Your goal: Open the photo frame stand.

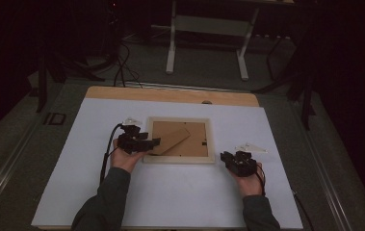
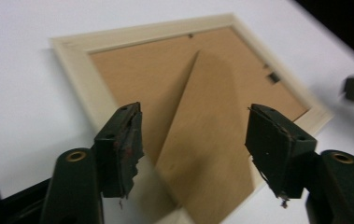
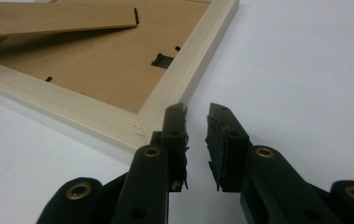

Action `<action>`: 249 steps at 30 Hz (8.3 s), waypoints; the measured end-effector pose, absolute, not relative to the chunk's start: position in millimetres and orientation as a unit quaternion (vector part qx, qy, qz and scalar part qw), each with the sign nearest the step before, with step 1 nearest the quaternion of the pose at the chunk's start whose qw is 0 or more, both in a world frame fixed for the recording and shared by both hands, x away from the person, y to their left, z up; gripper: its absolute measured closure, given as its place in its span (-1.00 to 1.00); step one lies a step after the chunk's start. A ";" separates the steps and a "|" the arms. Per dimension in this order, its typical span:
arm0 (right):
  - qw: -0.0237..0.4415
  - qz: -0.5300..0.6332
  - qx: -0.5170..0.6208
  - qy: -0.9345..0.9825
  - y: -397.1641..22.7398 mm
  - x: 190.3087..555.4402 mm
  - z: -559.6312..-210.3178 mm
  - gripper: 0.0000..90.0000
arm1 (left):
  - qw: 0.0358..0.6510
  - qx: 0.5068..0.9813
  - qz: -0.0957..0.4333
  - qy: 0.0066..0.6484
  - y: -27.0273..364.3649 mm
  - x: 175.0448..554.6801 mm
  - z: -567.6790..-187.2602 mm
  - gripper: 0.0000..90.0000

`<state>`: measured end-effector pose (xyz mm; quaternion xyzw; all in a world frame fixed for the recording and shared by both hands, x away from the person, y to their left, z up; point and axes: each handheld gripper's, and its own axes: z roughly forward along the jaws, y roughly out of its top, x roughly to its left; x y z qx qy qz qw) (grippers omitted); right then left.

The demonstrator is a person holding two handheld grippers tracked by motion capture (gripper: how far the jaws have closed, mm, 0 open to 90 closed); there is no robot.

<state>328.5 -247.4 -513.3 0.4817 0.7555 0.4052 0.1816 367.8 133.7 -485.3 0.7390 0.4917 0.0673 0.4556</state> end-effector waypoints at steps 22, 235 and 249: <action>0.175 0.407 0.475 0.760 -245.1 328.7 -515.0 0.64 | 0.412 0.782 0.029 0.467 111.9 387.0 -504.7 -0.16; 0.040 0.439 0.479 0.759 -234.2 420.3 -481.6 0.32 | 0.440 0.820 0.084 0.356 112.3 345.4 -493.4 0.13; 0.084 0.441 0.469 0.760 -232.3 415.5 -469.4 0.36 | 0.430 0.822 0.109 0.356 106.3 346.3 -490.0 0.27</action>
